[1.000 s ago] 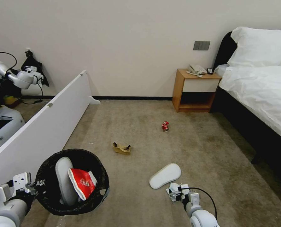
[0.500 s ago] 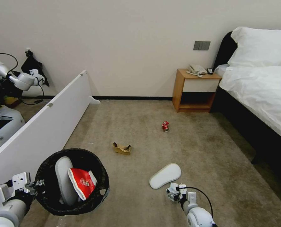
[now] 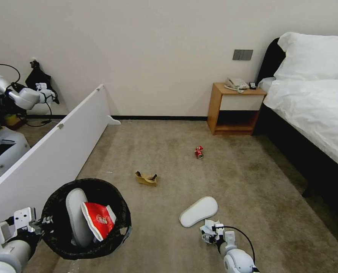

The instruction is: Pick up the trash bin, then pick up the garbage from the floor and place it into the trash bin.

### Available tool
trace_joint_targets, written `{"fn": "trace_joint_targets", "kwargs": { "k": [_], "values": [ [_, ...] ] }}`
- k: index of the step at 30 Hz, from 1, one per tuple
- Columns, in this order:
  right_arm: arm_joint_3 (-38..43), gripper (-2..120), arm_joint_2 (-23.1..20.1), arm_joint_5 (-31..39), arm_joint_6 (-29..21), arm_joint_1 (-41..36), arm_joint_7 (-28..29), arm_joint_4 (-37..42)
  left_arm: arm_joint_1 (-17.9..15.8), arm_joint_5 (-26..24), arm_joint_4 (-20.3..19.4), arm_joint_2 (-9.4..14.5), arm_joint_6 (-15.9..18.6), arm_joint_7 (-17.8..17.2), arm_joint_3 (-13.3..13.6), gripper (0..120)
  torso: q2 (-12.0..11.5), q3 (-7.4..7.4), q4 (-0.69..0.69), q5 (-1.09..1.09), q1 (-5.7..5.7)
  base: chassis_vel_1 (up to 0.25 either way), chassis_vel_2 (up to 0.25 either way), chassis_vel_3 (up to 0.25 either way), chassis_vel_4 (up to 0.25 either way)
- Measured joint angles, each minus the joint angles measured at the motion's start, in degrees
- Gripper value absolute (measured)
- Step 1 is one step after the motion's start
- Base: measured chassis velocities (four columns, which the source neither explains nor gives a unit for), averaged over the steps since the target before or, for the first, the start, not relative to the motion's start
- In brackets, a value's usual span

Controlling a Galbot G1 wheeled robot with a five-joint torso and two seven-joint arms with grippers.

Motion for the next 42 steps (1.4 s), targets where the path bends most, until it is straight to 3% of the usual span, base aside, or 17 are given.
{"fn": "trace_joint_targets", "kwargs": {
  "k": [18,20,26,34,42],
  "values": [
    [0.3,100,0.3,-0.4,-0.4,1.0,0.9,-2.3,-0.3,-0.3,0.1,0.3,0.0,-0.1,-0.1,1,0.0,-0.01,0.00,0.00,0.00,0.000,0.000,0.000,0.000],
    [0.3,90,0.4,-0.5,0.1,1.3,0.0,-2.8,-0.3,-0.3,0.1,0.3,0.0,-0.1,-0.1,1,0.0,-0.01,0.00,0.00,0.00,0.000,0.000,0.000,0.000],
    [0.3,75,0.4,-0.5,0.7,1.6,-0.7,-3.1,-0.3,-0.4,0.1,0.3,0.0,-0.1,-0.2,1,0.0,0.00,0.00,0.00,0.00,0.000,0.000,0.000,0.000],
    [0.2,40,0.0,0.1,0.9,1.3,-0.7,-2.6,-0.4,-0.5,0.0,0.3,0.0,-0.1,-0.2,1,0.0,0.00,0.00,0.00,0.00,0.000,0.000,0.000,0.000],
    [0.3,14,-0.1,-0.1,1.2,0.9,-0.6,-2.3,-0.4,-0.5,0.0,0.3,0.0,-0.1,-0.2,1,0.0,0.00,0.00,0.00,0.00,0.000,0.000,0.000,0.000]
  ]
}}
